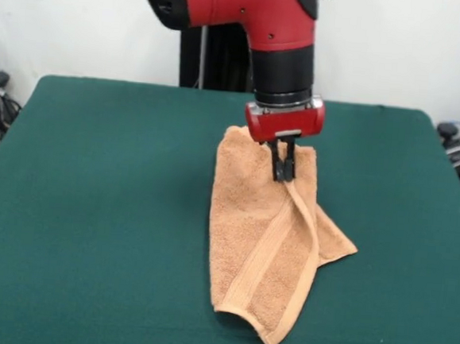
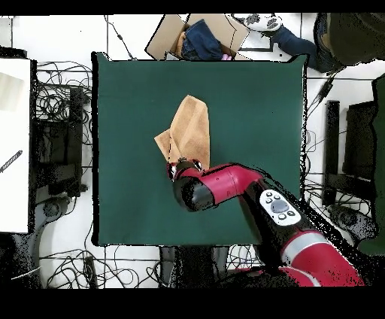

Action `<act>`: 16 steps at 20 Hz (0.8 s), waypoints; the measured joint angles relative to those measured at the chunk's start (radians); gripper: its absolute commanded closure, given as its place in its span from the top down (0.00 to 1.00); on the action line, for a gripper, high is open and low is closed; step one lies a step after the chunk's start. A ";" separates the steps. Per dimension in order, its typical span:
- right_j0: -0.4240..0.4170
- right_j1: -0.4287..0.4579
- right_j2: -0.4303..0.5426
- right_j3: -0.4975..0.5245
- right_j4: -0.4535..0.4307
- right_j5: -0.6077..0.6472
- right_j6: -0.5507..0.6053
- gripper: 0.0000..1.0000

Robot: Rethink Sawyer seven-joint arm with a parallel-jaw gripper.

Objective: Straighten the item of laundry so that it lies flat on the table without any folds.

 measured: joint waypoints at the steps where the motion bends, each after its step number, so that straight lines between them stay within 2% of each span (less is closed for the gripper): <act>1: -0.011 0.000 0.011 0.002 -0.005 0.008 -0.001 0.00; 8: -0.081 0.000 0.072 0.002 -0.040 0.061 -0.038 0.00; 16: -0.116 -0.012 0.084 0.006 -0.080 0.092 -0.041 0.00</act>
